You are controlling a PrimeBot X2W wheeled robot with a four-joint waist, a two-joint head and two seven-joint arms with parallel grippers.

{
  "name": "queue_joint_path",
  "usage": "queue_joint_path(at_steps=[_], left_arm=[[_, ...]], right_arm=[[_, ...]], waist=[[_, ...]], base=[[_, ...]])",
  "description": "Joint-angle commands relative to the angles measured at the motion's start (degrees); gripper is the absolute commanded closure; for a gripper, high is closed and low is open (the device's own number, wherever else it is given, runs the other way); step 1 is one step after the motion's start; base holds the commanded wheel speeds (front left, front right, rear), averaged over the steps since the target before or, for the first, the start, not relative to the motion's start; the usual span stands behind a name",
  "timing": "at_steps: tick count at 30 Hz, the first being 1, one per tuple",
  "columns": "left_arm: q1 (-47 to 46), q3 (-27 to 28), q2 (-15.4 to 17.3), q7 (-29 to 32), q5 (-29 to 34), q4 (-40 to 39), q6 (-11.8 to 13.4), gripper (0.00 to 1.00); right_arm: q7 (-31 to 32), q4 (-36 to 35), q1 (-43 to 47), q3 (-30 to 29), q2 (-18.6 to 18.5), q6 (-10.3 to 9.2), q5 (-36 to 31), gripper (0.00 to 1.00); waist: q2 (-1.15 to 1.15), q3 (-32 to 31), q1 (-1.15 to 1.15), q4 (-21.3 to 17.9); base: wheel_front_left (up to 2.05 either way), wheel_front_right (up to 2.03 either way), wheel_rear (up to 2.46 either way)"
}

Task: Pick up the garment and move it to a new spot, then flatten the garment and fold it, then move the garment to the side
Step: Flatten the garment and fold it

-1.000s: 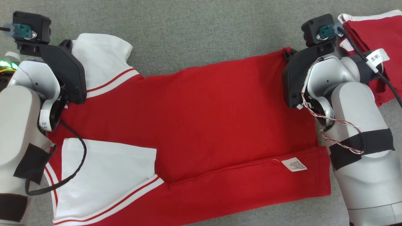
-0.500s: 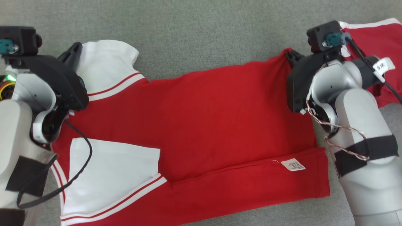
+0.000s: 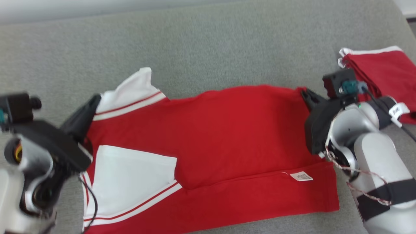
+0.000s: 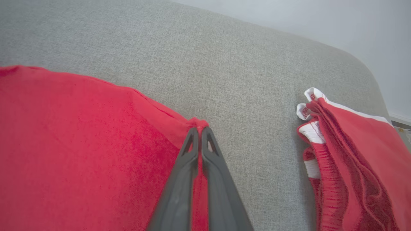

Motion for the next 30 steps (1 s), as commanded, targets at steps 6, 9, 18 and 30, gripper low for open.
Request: queue_joint_path(at_steps=[6, 9, 18, 30], left_arm=[[13.42, 1.58, 0.35, -1.02, -3.61, -6.64, 0.31, 1.00], [18.72, 1.94, -0.61, -2.51, -4.68, -8.19, 0.50, 1.00], [30.03, 0.61, -4.47, -6.64, -5.98, -9.38, 0.36, 1.00], [30.38, -2.67, -5.88, -8.80, -4.76, -3.53, -0.05, 1.00]], right_arm=[[-1.29, 0.47, 6.77, -0.16, -2.61, -0.13, -2.10, 1.00], [-1.57, 1.19, 9.29, -0.83, -2.92, -0.12, -2.21, 1.00], [-1.63, 1.52, 15.13, -2.19, -4.88, -0.12, -2.22, 1.00], [2.04, -2.61, 20.35, -3.10, -5.59, -0.12, -1.08, 1.00]], waist=[[0.00, -7.09, 0.00, 2.62], [0.00, -8.86, 0.00, 3.26], [0.00, -11.91, 0.00, 5.54], [0.00, -12.25, 0.00, 6.96]], base=[[0.00, 0.00, 0.00], [0.00, 0.00, 0.00], [0.00, 0.00, 0.00], [0.00, 0.00, 0.00]])
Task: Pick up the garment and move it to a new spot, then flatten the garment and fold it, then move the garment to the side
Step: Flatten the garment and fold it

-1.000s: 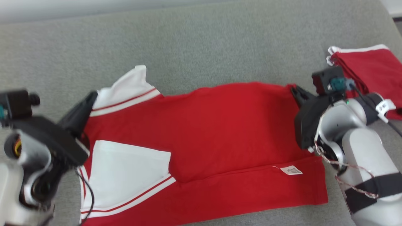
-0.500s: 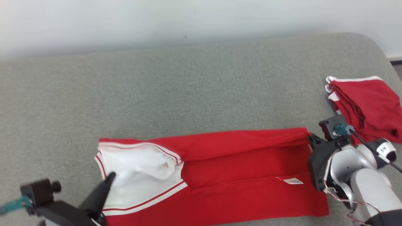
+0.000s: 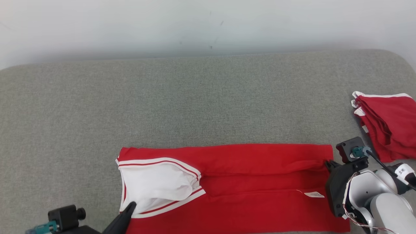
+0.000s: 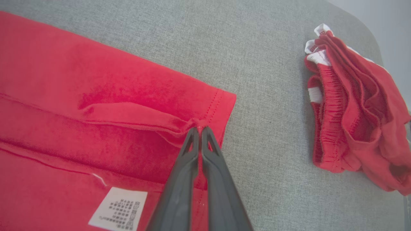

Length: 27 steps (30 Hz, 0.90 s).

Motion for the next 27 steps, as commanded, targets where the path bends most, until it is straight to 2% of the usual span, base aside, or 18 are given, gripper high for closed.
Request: queue_joint_path(at_steps=[1, 11, 16, 17, 18, 19, 20, 27], left_arm=[[0.95, -0.04, 0.14, -0.09, -0.38, 0.22, -0.08, 1.00], [4.85, 0.45, 0.89, -0.74, -2.14, 1.52, -0.22, 1.00], [3.98, -0.10, 1.17, -0.94, -0.75, 2.44, 0.16, 1.00], [3.47, -0.35, 0.89, -1.03, -0.47, 2.75, 0.33, 0.78], [3.08, -0.68, 0.80, -1.16, 0.08, 3.09, 0.29, 0.51], [2.85, -0.83, 0.80, -1.31, 0.55, 3.60, 0.81, 0.00], [2.57, -1.02, 1.02, -1.75, 1.54, 4.12, 1.10, 0.00], [1.48, 0.21, 0.99, -11.75, 9.03, 6.19, 3.41, 0.00]], right_arm=[[0.17, -0.21, 0.75, 0.09, -0.27, -0.12, 0.09, 1.00], [0.15, 0.88, 2.90, -1.99, -0.68, -0.12, -1.99, 1.00], [0.36, 0.90, 3.85, -2.62, -0.09, -0.12, -2.93, 0.98], [0.58, 0.99, 4.05, -2.38, 0.04, -0.12, -2.92, 0.89], [0.95, 1.19, 4.33, -2.25, 0.22, -0.12, -2.83, 0.87], [1.50, 1.40, 4.63, -2.51, 0.49, -0.12, -2.51, 0.66], [2.40, 1.63, 5.14, -2.55, 0.75, -0.12, -2.01, 0.00], [5.87, -2.40, 9.17, -5.65, 1.98, -0.13, 0.39, 0.00]], waist=[[0.00, -0.04, 0.01, -0.06], [0.00, -1.34, 0.01, 0.51], [0.00, -1.79, 0.01, 0.98], [0.00, -1.83, 0.01, 1.02], [0.00, -1.87, 0.01, 1.03], [0.00, -1.93, 0.01, 1.01], [0.00, -2.01, 0.01, 0.98], [0.00, -3.75, 0.01, 0.84]], base=[[0.00, 0.00, 0.00], [0.00, 0.00, 0.00], [0.00, 0.00, 0.00], [0.00, 0.00, 0.00], [0.00, 0.00, 0.00], [0.00, 0.00, 0.00], [0.00, 0.00, 0.00], [0.00, 0.00, 0.00]])
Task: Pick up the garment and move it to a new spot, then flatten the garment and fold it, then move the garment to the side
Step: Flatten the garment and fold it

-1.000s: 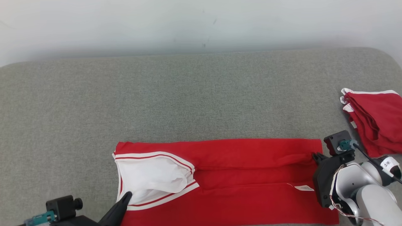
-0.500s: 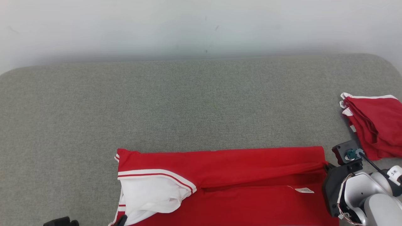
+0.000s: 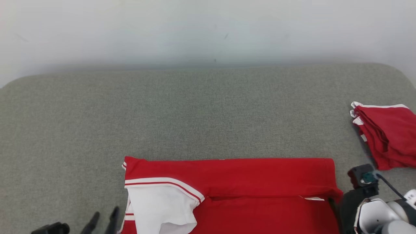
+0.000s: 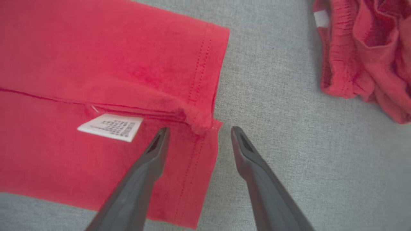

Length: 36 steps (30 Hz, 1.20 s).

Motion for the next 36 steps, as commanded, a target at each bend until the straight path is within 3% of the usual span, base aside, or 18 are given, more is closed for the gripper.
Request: queue_joint_path(at_steps=[1, 6, 12, 15, 24, 36], left_arm=[[-0.42, 0.86, -0.31, -3.88, 2.25, 0.08, 0.74, 0.00], [-0.33, 2.60, -0.94, -17.26, 11.49, -1.11, 4.17, 0.00], [1.83, 6.67, -4.13, -19.31, 20.85, -7.44, 6.30, 0.00], [3.78, 8.94, -6.29, -19.24, 24.13, -9.83, 5.25, 0.00], [7.02, 11.45, -8.21, -19.26, 27.66, -7.95, 2.49, 0.00], [6.33, 9.80, -6.88, -16.80, 27.74, -5.37, 1.13, 0.00]], right_arm=[[-0.70, -2.02, 1.61, -1.74, 0.61, -0.14, 0.65, 0.00], [-5.48, -7.04, 5.59, -9.01, 5.73, -0.13, 2.68, 0.00], [-9.33, -7.27, 8.70, -15.81, 12.80, -0.13, 3.00, 0.00], [-10.02, -6.16, 8.83, -17.62, 14.78, -0.13, 2.56, 0.00], [-12.33, -2.66, 6.76, -21.53, 16.42, -0.13, 0.44, 0.00], [-10.80, 8.42, -1.07, -24.20, 16.39, -0.13, -4.00, 0.00]], waist=[[0.00, -1.02, 0.00, -0.06], [0.00, -3.26, 0.00, 0.13], [0.00, -5.49, 0.00, 0.37], [0.00, -6.21, 0.00, 0.48], [0.00, -7.47, 0.00, 1.33], [0.00, -5.73, 0.00, 3.88]], base=[[0.00, 0.00, 0.00], [0.00, 0.00, 0.00], [0.00, 0.00, 0.00], [0.00, 0.00, 0.00], [0.00, 0.00, 0.00], [0.00, 0.00, 0.00]])
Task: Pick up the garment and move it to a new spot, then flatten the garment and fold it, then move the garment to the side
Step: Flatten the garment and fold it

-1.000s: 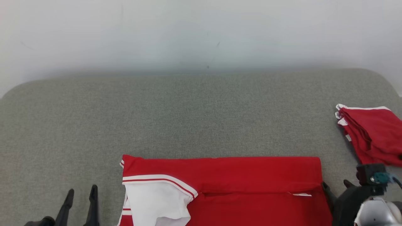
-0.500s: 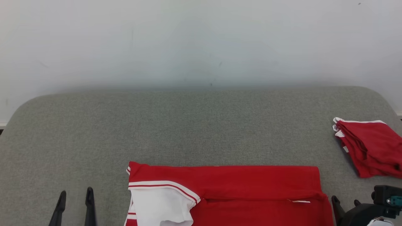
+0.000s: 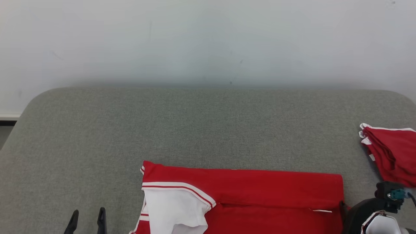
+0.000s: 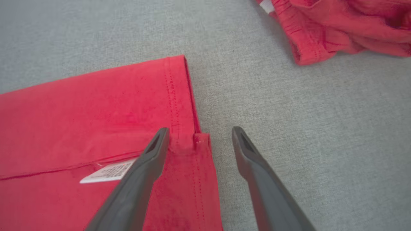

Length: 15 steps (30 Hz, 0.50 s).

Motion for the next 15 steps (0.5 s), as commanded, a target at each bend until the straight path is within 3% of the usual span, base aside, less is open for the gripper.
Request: queue_joint_path(at_steps=[1, 7, 14, 15], left_arm=[[-0.61, -0.13, 0.18, 0.23, -0.08, -0.16, -0.19, 0.00], [-0.86, -0.88, 0.00, 1.07, -0.39, -0.44, 0.18, 0.00], [-0.87, -1.16, 0.27, 1.49, -0.78, -0.68, 0.47, 0.00], [-0.81, -1.20, 0.28, 1.54, -0.83, -0.75, 0.47, 0.00]], right_arm=[[0.09, 1.00, -0.88, -0.26, 0.02, -0.12, -0.97, 0.00], [-0.76, 8.16, -3.18, -0.98, 0.04, -0.12, -2.52, 0.00], [-1.30, 13.55, -4.61, 2.96, 0.43, 0.03, 1.65, 0.00], [-1.49, 14.04, -4.86, 3.88, 0.46, 0.04, 2.33, 0.04]], waist=[[0.00, 0.69, 0.00, 0.56], [0.00, 2.22, 0.00, 1.34], [0.00, 2.23, 0.00, 1.51], [0.00, 2.20, 0.00, 1.49]], base=[[0.00, 0.00, 0.00], [0.00, 0.00, 0.00], [0.00, 0.00, 0.00], [0.00, 0.00, 0.00]])
